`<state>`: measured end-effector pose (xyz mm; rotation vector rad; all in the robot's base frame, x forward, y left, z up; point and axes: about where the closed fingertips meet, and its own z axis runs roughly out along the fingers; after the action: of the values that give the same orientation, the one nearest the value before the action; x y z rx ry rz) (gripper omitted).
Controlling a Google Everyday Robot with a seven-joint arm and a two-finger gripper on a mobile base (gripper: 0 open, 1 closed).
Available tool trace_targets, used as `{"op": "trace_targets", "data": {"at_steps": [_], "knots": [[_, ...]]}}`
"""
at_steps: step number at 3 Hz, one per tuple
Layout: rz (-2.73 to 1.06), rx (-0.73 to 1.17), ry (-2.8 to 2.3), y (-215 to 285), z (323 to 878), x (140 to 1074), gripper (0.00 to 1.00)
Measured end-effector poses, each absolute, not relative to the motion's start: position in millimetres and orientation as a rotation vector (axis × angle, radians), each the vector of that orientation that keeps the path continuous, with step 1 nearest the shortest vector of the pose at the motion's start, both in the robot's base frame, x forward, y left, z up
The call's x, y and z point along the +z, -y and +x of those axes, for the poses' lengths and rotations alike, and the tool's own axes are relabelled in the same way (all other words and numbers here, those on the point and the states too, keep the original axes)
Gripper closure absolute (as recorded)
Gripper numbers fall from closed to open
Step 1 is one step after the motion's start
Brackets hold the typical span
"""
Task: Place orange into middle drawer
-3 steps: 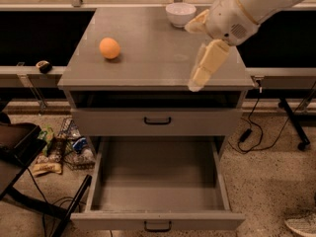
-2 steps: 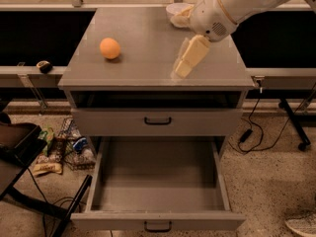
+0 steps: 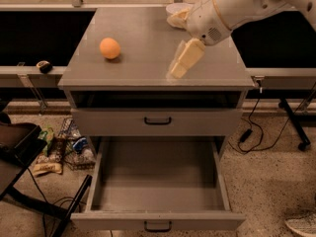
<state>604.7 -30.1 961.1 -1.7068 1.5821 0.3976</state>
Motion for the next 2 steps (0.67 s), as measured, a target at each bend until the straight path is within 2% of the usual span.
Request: {"op": "trace_targets", "data": {"at_steps": [2], "knots": [[-1.436,0.467,-1.363,-38.1,706.1,954.0,0.0]]}}
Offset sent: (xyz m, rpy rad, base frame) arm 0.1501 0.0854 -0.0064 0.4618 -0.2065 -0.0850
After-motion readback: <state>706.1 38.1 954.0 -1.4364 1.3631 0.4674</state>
